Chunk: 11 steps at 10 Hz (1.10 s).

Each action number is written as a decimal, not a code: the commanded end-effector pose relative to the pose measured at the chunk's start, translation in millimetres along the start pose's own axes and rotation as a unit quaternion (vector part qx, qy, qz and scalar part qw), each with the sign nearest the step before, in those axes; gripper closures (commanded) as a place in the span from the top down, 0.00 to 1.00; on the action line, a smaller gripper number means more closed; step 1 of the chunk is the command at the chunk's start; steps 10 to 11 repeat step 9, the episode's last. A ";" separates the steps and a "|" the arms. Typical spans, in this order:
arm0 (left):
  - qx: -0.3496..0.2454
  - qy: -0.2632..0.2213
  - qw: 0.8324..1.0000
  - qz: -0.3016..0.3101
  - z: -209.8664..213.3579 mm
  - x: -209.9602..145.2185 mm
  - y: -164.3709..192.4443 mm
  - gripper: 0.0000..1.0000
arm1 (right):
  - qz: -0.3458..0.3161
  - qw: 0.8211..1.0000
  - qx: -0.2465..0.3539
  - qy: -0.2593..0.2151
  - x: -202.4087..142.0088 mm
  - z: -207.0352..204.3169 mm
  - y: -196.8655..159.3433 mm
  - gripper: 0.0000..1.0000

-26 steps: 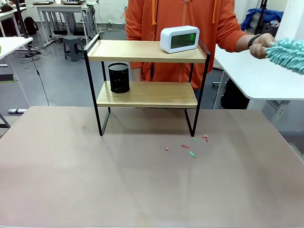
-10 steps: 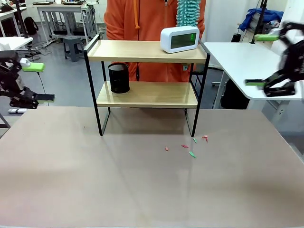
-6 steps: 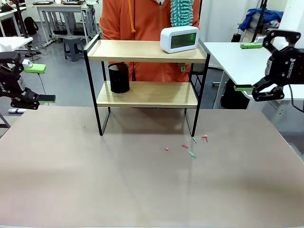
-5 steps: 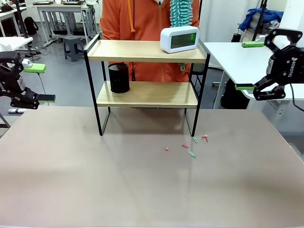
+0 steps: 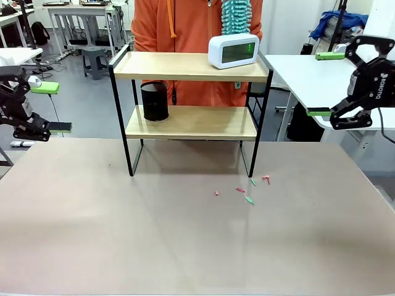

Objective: Clean the shelf.
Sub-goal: Hand the Duster back to the human.

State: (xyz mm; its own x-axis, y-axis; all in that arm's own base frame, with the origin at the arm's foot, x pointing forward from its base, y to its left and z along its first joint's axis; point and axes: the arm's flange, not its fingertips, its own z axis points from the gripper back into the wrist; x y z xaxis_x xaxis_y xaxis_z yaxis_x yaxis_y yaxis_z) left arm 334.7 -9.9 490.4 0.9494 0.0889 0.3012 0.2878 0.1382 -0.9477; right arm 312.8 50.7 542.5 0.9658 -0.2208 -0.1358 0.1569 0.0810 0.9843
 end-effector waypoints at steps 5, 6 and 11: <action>-0.004 0.001 1.000 -0.002 2.8 -2.0 -2.1 1.00 | 0.000 1.000 0.002 0.004 -1.7 1.3 1.0 1.00; -0.004 0.001 1.000 -0.002 2.8 -2.0 -2.1 1.00 | 0.000 1.000 0.002 0.004 -1.7 1.3 1.0 1.00; -0.004 0.001 1.000 -0.002 2.8 -2.0 -2.1 1.00 | 0.000 1.000 0.002 0.004 -1.7 1.3 1.0 1.00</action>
